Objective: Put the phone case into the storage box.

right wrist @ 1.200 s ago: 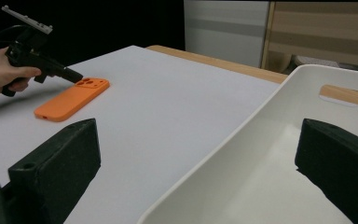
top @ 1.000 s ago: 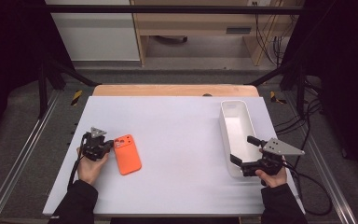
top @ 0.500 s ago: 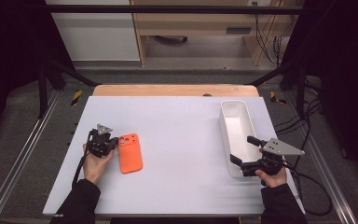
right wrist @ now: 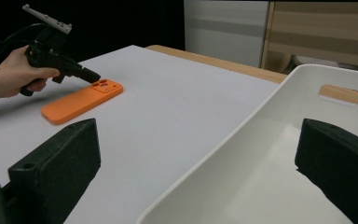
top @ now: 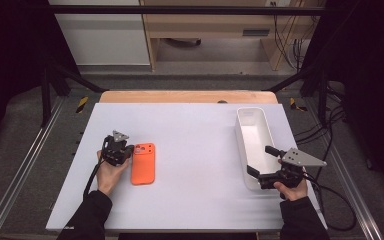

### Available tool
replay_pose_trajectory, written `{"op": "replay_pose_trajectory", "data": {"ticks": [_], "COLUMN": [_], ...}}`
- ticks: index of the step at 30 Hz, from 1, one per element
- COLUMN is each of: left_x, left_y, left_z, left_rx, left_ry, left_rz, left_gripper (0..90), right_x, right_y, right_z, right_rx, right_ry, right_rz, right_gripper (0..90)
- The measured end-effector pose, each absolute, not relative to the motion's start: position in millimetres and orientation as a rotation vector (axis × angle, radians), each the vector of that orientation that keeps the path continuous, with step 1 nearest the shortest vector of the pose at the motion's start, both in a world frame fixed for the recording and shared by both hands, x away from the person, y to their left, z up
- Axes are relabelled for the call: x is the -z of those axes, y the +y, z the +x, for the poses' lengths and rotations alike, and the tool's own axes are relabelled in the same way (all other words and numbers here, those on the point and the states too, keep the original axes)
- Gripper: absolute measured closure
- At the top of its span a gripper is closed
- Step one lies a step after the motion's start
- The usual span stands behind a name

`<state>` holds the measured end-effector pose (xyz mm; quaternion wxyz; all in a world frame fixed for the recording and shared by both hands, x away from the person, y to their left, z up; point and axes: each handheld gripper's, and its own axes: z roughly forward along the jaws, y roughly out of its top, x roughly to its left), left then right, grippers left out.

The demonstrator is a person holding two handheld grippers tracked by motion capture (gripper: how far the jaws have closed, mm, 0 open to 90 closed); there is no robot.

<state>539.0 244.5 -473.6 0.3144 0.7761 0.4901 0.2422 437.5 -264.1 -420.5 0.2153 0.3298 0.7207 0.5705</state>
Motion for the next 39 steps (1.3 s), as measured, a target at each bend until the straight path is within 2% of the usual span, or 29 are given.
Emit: {"op": "replay_pose_trajectory", "data": {"ticks": [39], "left_x": [471], "left_y": [176], "left_z": [529], "left_rx": [-0.567], "left_ry": [1.058], "left_rz": [2.125], "left_gripper": [90.0], "right_x": [420], "right_y": [-264], "right_z": [437], "right_rx": [-1.58], "right_ry": [2.0], "right_rz": [0.909], "right_gripper": [0.4]}}
